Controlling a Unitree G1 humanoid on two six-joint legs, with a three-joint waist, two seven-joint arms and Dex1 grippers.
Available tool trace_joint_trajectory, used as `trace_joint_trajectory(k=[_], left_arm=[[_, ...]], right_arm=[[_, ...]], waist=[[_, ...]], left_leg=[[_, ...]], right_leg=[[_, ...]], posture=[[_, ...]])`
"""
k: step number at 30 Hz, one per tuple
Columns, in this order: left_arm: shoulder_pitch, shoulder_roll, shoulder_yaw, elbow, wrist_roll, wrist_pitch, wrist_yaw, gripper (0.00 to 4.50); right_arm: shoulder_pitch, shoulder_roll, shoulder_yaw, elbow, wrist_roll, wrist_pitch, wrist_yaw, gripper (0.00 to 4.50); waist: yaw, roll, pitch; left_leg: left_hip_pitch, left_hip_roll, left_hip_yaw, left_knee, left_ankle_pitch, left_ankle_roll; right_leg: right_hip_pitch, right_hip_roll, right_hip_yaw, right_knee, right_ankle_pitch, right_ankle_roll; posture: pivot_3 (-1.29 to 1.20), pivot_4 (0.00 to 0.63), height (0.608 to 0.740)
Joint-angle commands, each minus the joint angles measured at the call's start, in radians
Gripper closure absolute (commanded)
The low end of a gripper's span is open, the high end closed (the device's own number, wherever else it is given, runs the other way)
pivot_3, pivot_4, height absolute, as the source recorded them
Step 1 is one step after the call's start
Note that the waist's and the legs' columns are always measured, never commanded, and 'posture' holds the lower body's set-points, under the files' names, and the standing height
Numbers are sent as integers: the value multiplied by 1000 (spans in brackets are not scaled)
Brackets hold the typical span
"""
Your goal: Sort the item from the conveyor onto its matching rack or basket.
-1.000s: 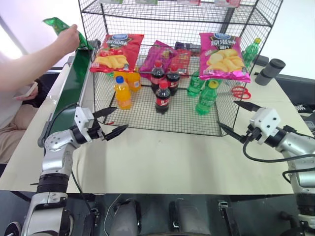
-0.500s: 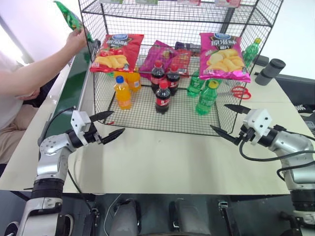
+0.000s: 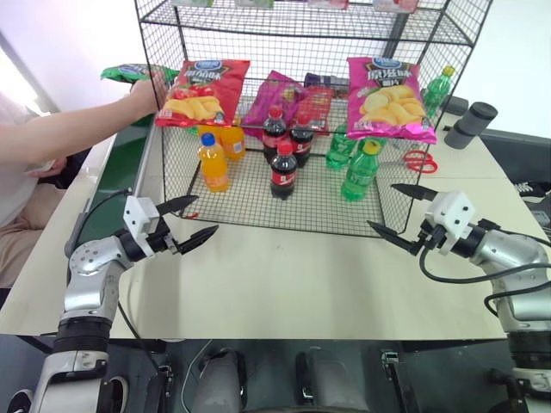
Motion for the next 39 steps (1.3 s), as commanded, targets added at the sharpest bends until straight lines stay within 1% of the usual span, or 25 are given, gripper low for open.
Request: trace_joint_trajectory(k=[1,3,8,21,30,39], left_arm=[[-2,0,11,-37,-14,-1,0,0],[-6,3,16,-29,0,-13,17,0],[-2,20,23,-39,-27,35,2,0],[29,24,36,-79,-16,35,16,0],[62,39,41,-124,-35,88,4,0],[81,43,49,-136,-27,73,13,0]], right_arm=[[-10,-6,-14,-10,-1,-23,-1,31],[-9,-4,-12,-12,1,-20,1,31],[-11,1,-2,-16,-1,-18,2,31],[-30,12,30,-1,-15,-30,6,31],[-32,20,35,-18,-1,-9,13,31],[-29,35,52,-25,-15,-12,13,31]], waist=[[0,0,0],[0,0,0],[0,0,0],[0,0,0],[0,0,0],[-1,0,0]], left_leg=[[0,0,0,0,0,0],[0,0,0,0,0,0],[0,0,0,0,0,0],[0,0,0,0,0,0],[0,0,0,0,0,0],[0,0,0,0,0,0]], right_leg=[[0,0,0,0,0,0],[0,0,0,0,0,0],[0,0,0,0,0,0],[0,0,0,0,0,0],[0,0,0,0,0,0],[0,0,0,0,0,0]], posture=[[0,150,740],[0,150,740],[0,150,740],[0,150,740],[0,150,740],[0,150,740]])
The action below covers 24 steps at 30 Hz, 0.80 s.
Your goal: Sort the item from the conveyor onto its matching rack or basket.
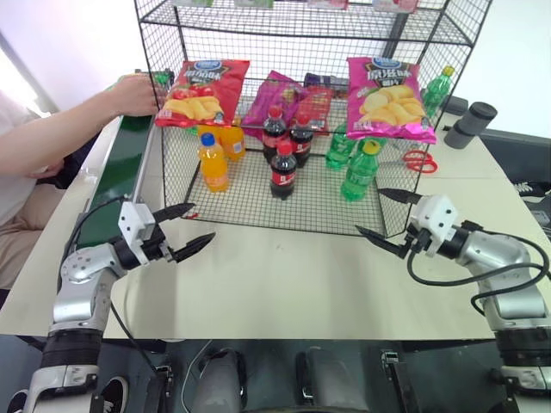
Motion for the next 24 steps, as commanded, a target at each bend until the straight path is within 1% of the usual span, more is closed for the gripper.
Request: trace_joint_trajectory(k=[1,17,21,24], left_arm=[[1,17,30,-35,-15,-10,3,0],[39,20,40,-65,-13,-26,52,0],[69,29,59,-108,-19,-12,80,0],[125,22,88,-163,-11,-12,133,0]], right_arm=[[-15,-2,-3,-23,6,-11,5,31],[-38,19,25,-47,12,18,-8,31],[-83,69,70,-103,34,98,-22,31],[-134,150,133,-128,39,155,-53,31]], waist=[[0,0,0],[0,0,0],[-7,0,0],[-9,0,0]], left_leg=[[0,0,0,0,0,0],[0,0,0,0,0,0],[0,1,0,0,0,0],[0,2,-1,0,0,0]], right_leg=[[0,0,0,0,0,0],[0,0,0,0,0,0],[-1,0,0,1,0,0],[-1,1,0,1,0,0]], posture=[[0,150,740],[0,150,740],[0,150,740],[0,150,740]])
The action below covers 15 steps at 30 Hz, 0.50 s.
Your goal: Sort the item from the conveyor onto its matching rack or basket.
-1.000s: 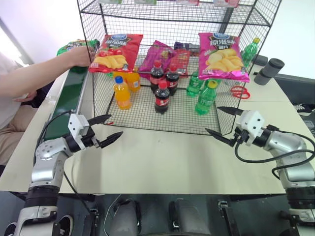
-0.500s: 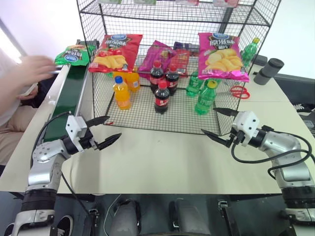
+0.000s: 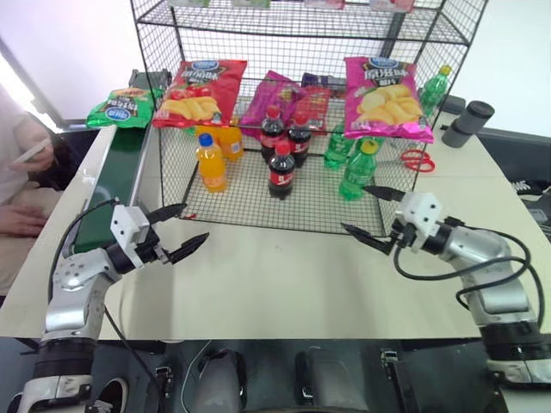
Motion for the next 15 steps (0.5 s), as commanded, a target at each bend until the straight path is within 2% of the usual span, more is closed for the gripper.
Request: trace_joint_trajectory(k=[1,4,7,12,15], left_arm=[[62,2,53,-90,11,-26,66,0],[115,1,66,-145,36,-67,100,0],[163,23,87,-170,107,-145,136,0],[251,102,153,-138,318,-330,233,0],[320,108,210,-155,377,-377,306,0]], right_arm=[[-59,85,57,-58,25,59,-37,31],[-79,120,82,-53,62,123,-8,31],[-84,134,123,-41,35,110,10,31],[-114,148,157,-21,73,140,89,31],[-153,170,165,17,80,140,111,31]], waist=[[-2,0,0],[9,0,0],[13,0,0],[2,0,0],[-2,0,0]], left_leg=[[0,1,0,0,0,0],[-1,1,0,0,0,0],[-1,-1,1,0,0,1],[-1,-1,0,0,-1,1],[0,0,1,-1,-1,1]], right_leg=[[0,0,0,0,0,0],[0,0,0,0,0,0],[0,-3,-1,-1,0,0],[0,-3,-1,-1,0,0],[-1,-2,0,-1,0,0]], posture=[[0,150,740],[0,150,740],[0,150,740],[0,150,740],[0,150,740]])
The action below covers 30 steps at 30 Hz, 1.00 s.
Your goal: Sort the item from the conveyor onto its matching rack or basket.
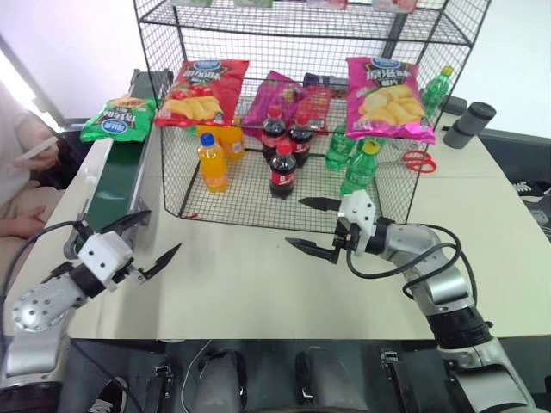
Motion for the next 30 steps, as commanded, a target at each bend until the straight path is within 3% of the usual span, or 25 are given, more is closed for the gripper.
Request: trace_joint_trajectory(k=[1,5,12,22,30], left_arm=[[68,9,85,-29,85,-63,92,0],[178,24,190,-29,230,-135,208,0],[277,70,259,41,458,-237,392,0],[228,157,211,179,540,-249,535,0],[190,195,176,222,540,-242,561,0]], right_arm=[[-60,30,0,18,29,-7,31,31],[-121,76,21,99,18,-41,73,31],[-151,94,62,142,-4,-70,135,31],[-55,3,100,2,40,72,228,31],[-50,15,53,-46,98,138,199,31]], waist=[[0,0,0],[2,0,0],[7,0,0],[4,-1,0],[1,-1,0]], left_leg=[[0,0,0,0,0,0],[0,1,1,0,0,0],[-1,2,3,-1,0,0],[-1,3,3,-2,0,0],[-1,4,2,-2,0,0]], right_leg=[[0,0,0,0,0,0],[-1,0,0,0,0,0],[-1,-2,-1,0,0,0],[-2,-4,-1,-1,0,-1],[-2,-3,0,0,1,-2]], posture=[[0,150,740],[0,150,740],[0,150,740],[0,150,740],[0,150,740]])
